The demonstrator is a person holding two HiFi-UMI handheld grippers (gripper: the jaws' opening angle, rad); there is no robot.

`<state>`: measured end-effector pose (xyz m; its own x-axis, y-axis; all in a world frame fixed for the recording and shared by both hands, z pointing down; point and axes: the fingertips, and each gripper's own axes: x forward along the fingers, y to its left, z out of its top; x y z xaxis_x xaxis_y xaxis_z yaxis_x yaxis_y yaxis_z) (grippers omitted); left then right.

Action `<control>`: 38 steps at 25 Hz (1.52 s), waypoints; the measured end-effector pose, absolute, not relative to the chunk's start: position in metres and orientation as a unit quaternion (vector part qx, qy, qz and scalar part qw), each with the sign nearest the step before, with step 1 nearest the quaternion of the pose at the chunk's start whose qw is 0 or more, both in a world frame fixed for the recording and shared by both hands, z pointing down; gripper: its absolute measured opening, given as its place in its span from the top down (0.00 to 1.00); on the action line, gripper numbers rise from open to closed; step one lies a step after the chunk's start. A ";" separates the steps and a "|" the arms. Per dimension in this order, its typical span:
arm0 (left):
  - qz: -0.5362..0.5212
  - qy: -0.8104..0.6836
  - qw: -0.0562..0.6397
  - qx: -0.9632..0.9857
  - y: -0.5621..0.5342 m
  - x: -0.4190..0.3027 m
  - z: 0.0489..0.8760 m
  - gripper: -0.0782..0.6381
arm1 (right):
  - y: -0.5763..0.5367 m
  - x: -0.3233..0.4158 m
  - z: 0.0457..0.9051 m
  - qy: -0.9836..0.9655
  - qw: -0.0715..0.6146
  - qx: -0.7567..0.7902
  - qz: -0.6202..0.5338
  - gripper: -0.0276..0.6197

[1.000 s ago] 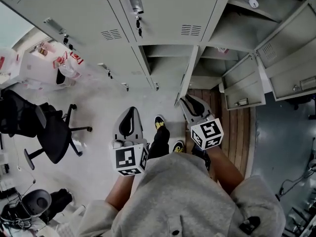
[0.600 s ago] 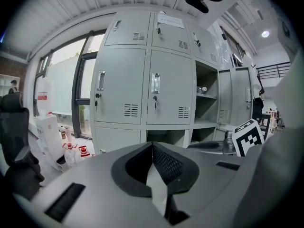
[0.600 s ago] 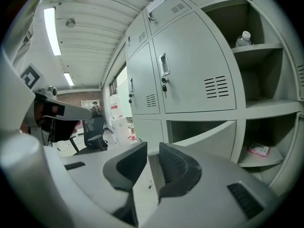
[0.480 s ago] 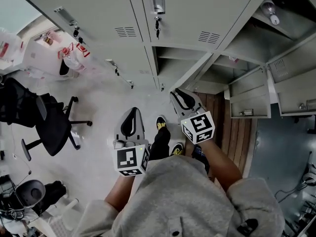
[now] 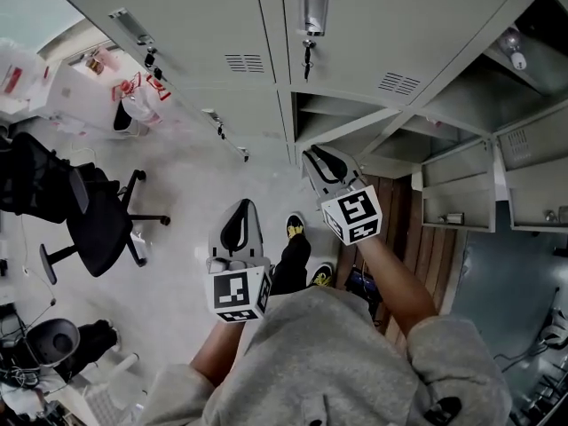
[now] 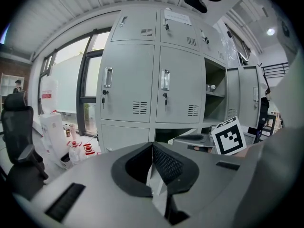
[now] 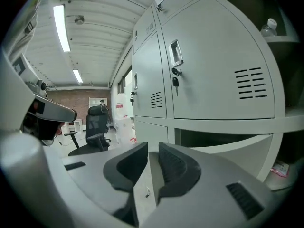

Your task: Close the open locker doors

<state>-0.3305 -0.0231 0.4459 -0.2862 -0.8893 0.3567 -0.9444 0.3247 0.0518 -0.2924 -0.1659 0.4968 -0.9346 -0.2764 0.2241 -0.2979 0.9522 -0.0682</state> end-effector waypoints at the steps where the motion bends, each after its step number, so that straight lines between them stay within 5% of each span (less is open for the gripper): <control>1: 0.085 -0.799 0.164 0.573 -0.023 -0.333 0.447 0.88 | -0.169 -0.297 0.497 -0.982 0.105 0.145 0.050 0.83; 38: 0.093 -0.788 0.177 0.582 -0.071 -0.370 0.461 0.88 | -0.279 -0.349 0.547 -0.951 0.168 0.248 0.080 0.90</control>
<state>-0.3697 -0.0713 0.4614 -0.2593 -0.8845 0.3878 -0.9506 0.3047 0.0595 -0.3486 -0.2794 0.5472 -0.8202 -0.4452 0.3593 -0.4992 0.8637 -0.0693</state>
